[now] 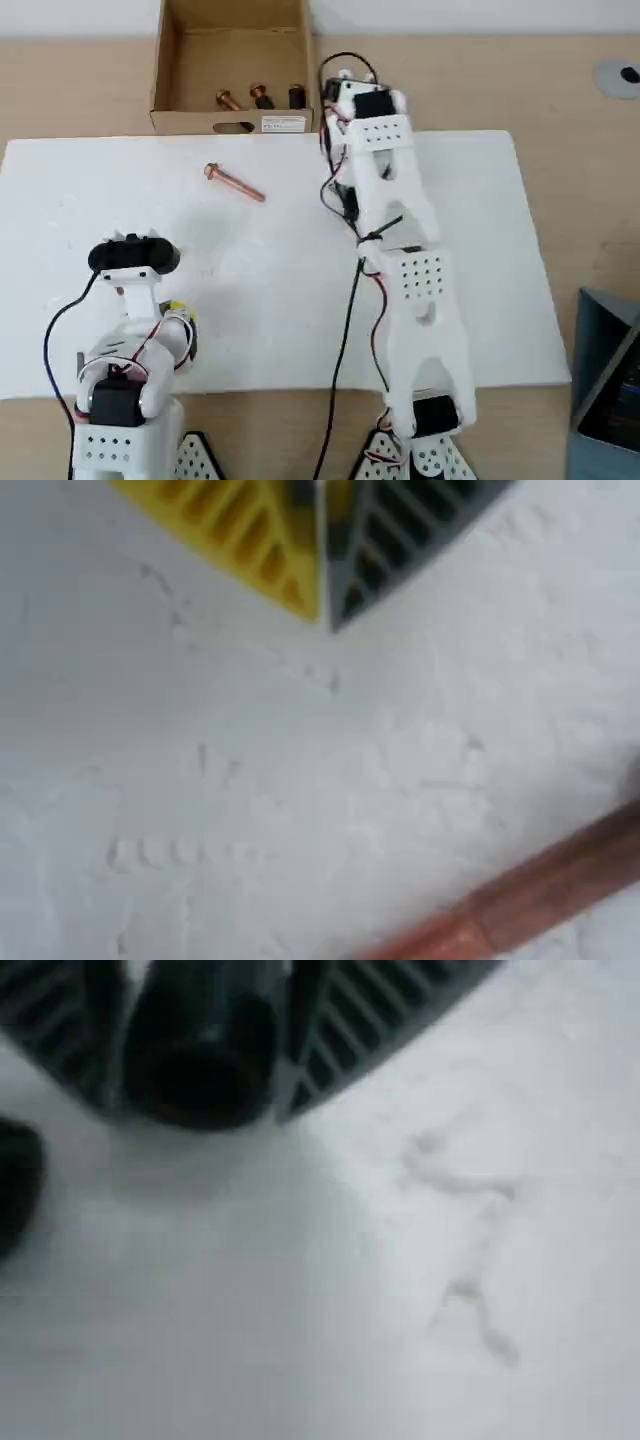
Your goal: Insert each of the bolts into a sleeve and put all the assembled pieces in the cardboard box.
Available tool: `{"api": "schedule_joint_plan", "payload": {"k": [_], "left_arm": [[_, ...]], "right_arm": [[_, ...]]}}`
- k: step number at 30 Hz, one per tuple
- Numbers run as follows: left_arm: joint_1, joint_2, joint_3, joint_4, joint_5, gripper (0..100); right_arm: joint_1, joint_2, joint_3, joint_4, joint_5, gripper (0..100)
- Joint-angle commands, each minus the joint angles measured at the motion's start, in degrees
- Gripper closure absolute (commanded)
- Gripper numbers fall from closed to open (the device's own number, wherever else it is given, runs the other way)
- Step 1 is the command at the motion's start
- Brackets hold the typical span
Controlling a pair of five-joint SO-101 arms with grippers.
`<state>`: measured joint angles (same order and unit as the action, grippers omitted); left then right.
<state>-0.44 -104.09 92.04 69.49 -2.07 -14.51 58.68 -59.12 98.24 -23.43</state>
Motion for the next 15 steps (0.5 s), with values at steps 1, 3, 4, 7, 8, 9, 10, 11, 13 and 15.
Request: {"api": "schedule_joint_plan", "payload": {"k": [1, 3, 4, 7, 8, 9, 10, 11, 13, 15], "left_arm": [[0.44, -0.31, -0.35, 0.18, -0.18, 100], [0.44, -0.31, -0.35, 0.18, -0.18, 100], [0.44, -0.31, -0.35, 0.18, -0.18, 100], [0.44, -0.31, -0.35, 0.18, -0.18, 100], [0.44, -0.31, -0.35, 0.18, -0.18, 100], [0.44, -0.31, -0.35, 0.18, -0.18, 100], [0.44, -0.31, -0.35, 0.18, -0.18, 100], [0.44, -0.31, -0.35, 0.18, -0.18, 100], [0.44, -0.31, -0.35, 0.18, -0.18, 100], [0.44, -0.31, -0.35, 0.18, -0.18, 100]], "right_arm": [[-0.04, -0.22, -1.27, 0.97, 0.35, 94.9], [-0.04, -0.31, -1.27, 1.93, 0.44, 94.3], [-0.04, -0.4, -1.36, 2.55, 0.44, 93.8], [-0.04, -0.4, -1.36, 4.13, 0.44, 88.8], [0.04, -0.48, -1.36, 4.13, 0.44, 86.2], [0.04, -0.48, -1.36, 4.13, 0.44, 83.5], [0.04, -0.92, -1.36, 4.13, 0.7, 80.7], [-0.13, -1.8, -1.19, 4.22, 1.41, 78.4], [-0.4, -4.0, -0.92, 4.22, 1.58, 75.4], [-1.1, -5.67, -0.84, 4.22, 1.67, 74.4]]}}
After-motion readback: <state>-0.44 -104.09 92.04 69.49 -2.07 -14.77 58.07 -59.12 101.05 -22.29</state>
